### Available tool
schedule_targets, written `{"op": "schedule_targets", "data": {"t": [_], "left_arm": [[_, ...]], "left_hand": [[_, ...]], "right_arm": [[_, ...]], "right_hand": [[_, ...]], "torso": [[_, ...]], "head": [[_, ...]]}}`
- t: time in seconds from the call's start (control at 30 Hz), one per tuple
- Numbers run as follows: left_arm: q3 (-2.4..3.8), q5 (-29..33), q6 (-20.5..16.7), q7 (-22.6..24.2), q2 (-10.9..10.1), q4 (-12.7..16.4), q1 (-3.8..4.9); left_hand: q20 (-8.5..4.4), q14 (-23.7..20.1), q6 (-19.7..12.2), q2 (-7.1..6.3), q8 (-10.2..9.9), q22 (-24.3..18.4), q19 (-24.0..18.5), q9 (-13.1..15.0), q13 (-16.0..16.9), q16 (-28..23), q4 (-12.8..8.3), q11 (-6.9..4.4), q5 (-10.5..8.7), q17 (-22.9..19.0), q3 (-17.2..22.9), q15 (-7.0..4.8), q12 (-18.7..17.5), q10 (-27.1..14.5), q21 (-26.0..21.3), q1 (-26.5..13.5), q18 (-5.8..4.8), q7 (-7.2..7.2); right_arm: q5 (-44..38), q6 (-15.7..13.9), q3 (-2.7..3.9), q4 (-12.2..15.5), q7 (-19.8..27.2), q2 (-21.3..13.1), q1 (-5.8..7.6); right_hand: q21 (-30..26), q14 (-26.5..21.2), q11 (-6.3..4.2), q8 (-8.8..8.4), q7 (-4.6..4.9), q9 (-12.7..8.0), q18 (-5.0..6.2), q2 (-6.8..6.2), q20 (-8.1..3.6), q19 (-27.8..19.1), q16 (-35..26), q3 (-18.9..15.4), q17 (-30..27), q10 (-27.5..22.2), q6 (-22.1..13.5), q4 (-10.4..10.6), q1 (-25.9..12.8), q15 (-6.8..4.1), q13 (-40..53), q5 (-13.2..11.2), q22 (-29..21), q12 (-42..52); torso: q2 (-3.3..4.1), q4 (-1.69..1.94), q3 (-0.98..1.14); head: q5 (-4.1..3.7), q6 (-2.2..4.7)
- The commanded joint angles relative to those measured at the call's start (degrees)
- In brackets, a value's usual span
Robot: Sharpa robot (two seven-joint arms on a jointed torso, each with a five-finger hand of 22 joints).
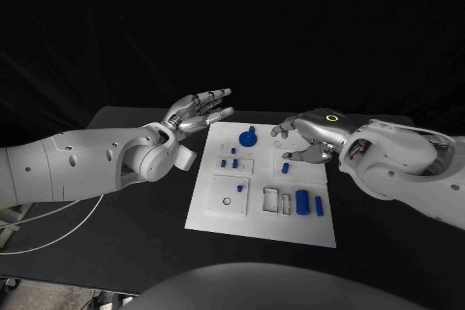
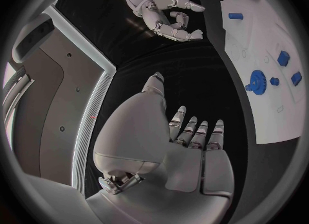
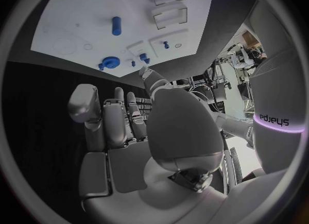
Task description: Assemble the parts on the task board
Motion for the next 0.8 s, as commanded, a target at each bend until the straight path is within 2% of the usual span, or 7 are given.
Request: {"op": "schedule_targets", "data": {"t": [0.03,0.1,0.2,0.27,0.37,0.6,0.8], "left_arm": [[0.04,0.0,1.1,1.1,0.2,0.2,0.00],[0.04,-0.1,1.1,1.3,0.3,0.2,-0.02],[0.04,-0.1,1.1,1.5,0.5,0.2,-0.09],[0.04,-0.2,1.2,1.5,0.7,0.1,-0.17],[0.04,-0.2,1.3,1.5,0.9,0.1,-0.23],[0.04,-0.3,1.4,1.4,1.3,0.0,-0.30],[0.04,-0.7,1.6,1.3,1.3,0.0,-0.31]], "left_hand": [[-0.02,0.2,0.4,0.80,0.3,0.4,0.5,0.1,0.1,0.4,0.0,-0.61,0.40,0.1,0.3,0.23,0.5,0.1,0.3,0.0,0.94,0.26],[-0.02,0.3,0.9,1.05,0.4,0.8,0.7,0.1,0.1,0.6,0.0,-0.75,0.50,0.1,0.1,0.21,0.8,0.2,0.4,0.2,0.92,0.31],[-0.01,0.4,1.1,1.25,0.4,1.0,0.8,0.2,0.1,0.7,0.0,-0.78,0.61,0.2,0.0,0.20,0.9,0.3,0.4,0.4,0.89,0.38],[-0.01,0.4,1.5,1.47,0.4,1.2,0.9,0.2,0.2,0.9,0.0,-0.80,0.77,0.2,0.0,0.24,1.1,0.4,0.5,0.7,0.86,0.48],[0.00,0.5,1.6,1.61,0.5,1.3,1.0,0.2,0.2,0.9,-0.1,-0.78,0.96,0.2,-0.1,0.27,1.3,0.4,0.5,1.0,0.81,0.58],[0.00,0.7,2.0,1.93,0.5,1.7,1.3,0.2,0.2,1.4,-0.1,-0.63,1.36,0.2,-0.4,0.35,2.0,0.7,0.6,1.7,0.67,0.75],[0.01,0.7,2.3,2.25,0.5,1.6,1.4,0.2,0.2,1.4,-0.2,-0.96,1.79,0.2,-0.6,0.35,2.1,0.8,0.6,2.2,0.50,0.67]], "right_arm": [[2.4,-4.4,-0.09,0.4,2.6,-1.9,0.12],[2.8,-4.5,-0.11,0.3,2.8,-3.1,0.06],[3.0,-3.8,-0.14,-0.2,2.7,-4.2,-0.25],[3.1,-2.8,-0.17,-0.6,2.4,-5.0,-0.88],[3.1,-2.2,-0.19,-1.1,2.2,-5.5,-1.94],[2.9,-2.4,-0.20,-3.4,2.5,-4.1,-4.90],[3.4,-2.8,-0.19,-6.0,2.8,-2.0,-6.83]], "right_hand": [[2.5,1.3,-0.20,0.51,0.24,-0.4,-1.32,0.42,-0.28,1.6,1.0,0.0,1.4,1.7,1.6,0.6,-0.3,-0.19,-0.8,0.1,8.4,0.2],[3.9,2.0,-0.17,0.84,0.89,-0.6,-1.60,0.46,-0.34,2.4,1.5,0.1,2.2,2.6,2.8,1.0,-0.3,-0.30,-1.3,0.1,8.7,0.1],[4.5,2.3,-0.24,0.94,1.27,-0.9,-1.69,0.46,-0.43,2.7,1.7,0.4,2.5,3.1,3.7,1.1,0.0,-0.38,-2.0,1.2,8.8,-0.3],[4.5,2.2,-0.36,1.07,1.80,-1.2,-1.67,0.40,-0.51,2.7,1.6,0.9,2.3,3.4,4.7,1.2,0.5,-0.47,-2.6,2.2,8.8,-0.8],[4.5,2.2,-0.52,1.20,2.48,-1.4,-1.67,0.31,-0.59,2.7,1.6,1.2,2.2,3.7,5.4,1.3,0.6,-0.57,-3.1,2.4,8.8,-1.0],[4.8,2.4,-0.67,1.07,3.68,-1.8,-1.70,-0.07,-0.79,2.8,1.7,2.0,2.3,5.2,6.2,1.4,1.2,-0.72,-4.0,3.4,8.8,-1.3],[5.5,2.8,-0.46,0.76,4.14,-2.1,-1.84,-0.46,-0.71,3.1,2.0,2.1,2.8,6.5,6.0,1.8,0.8,-0.51,-4.5,2.1,9.0,-1.4]], "torso": [[0.09,-0.02,0.03],[0.06,-0.08,0.03],[0.01,-0.02,0.03],[0.04,-0.01,0.01],[0.09,0.05,0.01],[0.08,0.11,0.05],[0.09,0.12,0.02]], "head": [[-0.31,0.00],[-0.39,0.00],[-0.71,0.00],[-1.19,0.00],[-1.47,0.00],[-1.45,0.00],[-1.62,0.00]]}}
